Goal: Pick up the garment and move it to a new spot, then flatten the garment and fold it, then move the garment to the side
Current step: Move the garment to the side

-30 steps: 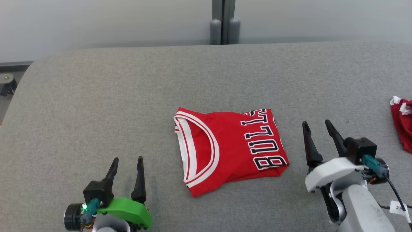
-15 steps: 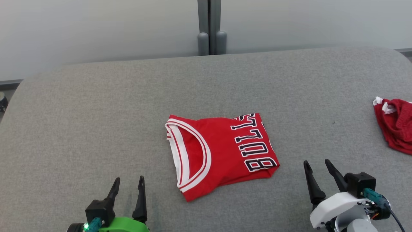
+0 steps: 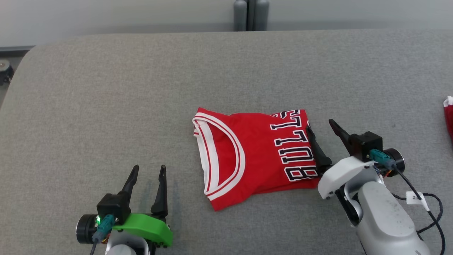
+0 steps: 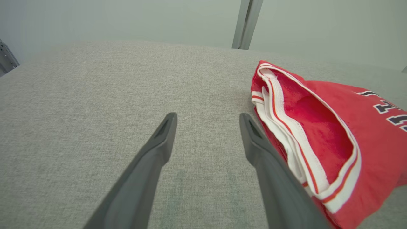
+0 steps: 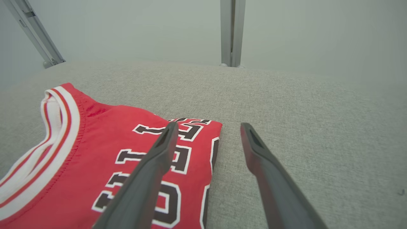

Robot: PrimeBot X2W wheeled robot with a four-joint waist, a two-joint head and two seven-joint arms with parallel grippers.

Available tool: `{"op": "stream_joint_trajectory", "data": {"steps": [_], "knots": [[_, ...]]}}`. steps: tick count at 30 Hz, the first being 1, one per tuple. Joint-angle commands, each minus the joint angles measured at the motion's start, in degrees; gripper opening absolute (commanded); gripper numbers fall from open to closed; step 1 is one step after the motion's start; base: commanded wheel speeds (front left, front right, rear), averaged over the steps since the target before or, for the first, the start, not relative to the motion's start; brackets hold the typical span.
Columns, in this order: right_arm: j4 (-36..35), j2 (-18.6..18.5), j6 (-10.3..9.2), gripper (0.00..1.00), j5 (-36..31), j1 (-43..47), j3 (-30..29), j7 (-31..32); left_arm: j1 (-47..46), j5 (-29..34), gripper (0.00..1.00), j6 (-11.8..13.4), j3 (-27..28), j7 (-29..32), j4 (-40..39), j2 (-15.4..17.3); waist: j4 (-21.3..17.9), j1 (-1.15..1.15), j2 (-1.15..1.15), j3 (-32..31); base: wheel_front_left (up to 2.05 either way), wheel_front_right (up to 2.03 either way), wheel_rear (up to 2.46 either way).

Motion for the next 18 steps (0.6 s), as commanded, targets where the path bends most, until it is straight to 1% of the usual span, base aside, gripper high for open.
{"op": "stream_joint_trajectory", "data": {"steps": [1,4,7,8,9,10,13,18], "knots": [[2.02,-0.25,-0.06,1.00,-1.32,-1.31,0.48,-0.24,-1.33,-0.12,1.00,-0.35,-0.10,0.02,0.12,0.23,2.38,0.00,0.00,2.79,0.00,0.00,0.00],[8.87,-0.29,-0.06,1.00,-3.96,-3.14,0.55,0.91,-2.14,-0.15,1.00,-0.53,-0.48,0.02,0.36,0.23,3.10,0.00,0.00,3.70,0.00,0.00,0.00],[14.48,-0.28,-0.06,1.00,-4.20,-3.58,1.38,2.39,-2.38,-0.22,1.00,-0.53,-0.47,0.02,0.54,0.23,3.08,0.00,0.00,3.82,0.00,0.00,0.00],[16.23,-0.24,-0.06,0.67,-3.75,-3.18,1.83,2.39,-2.25,-0.06,1.00,-0.55,-0.32,0.02,0.65,0.23,2.73,0.00,0.00,3.73,0.00,0.00,0.00],[17.37,-0.20,-0.06,0.49,-3.52,-2.83,2.22,2.31,-2.07,0.11,1.00,-0.57,-0.14,0.02,0.66,0.22,2.31,0.00,0.00,3.60,0.00,0.00,0.00],[18.50,-0.22,-0.06,0.00,-3.09,-2.71,2.19,2.21,-1.91,0.39,1.00,-0.64,-0.02,0.02,0.65,0.21,1.61,0.00,0.00,3.41,0.00,0.00,0.00],[19.72,-0.58,-0.16,0.00,-2.75,-3.32,0.86,1.20,-1.26,1.20,1.00,-0.90,0.65,0.02,0.53,0.22,-1.16,0.00,0.00,2.66,0.00,0.00,0.00],[19.14,-0.80,-0.31,0.00,-3.84,-3.84,-3.00,0.16,-1.02,2.14,1.00,-1.35,1.36,0.03,0.00,0.22,-8.28,0.00,0.00,1.32,0.00,0.00,0.00]]}}
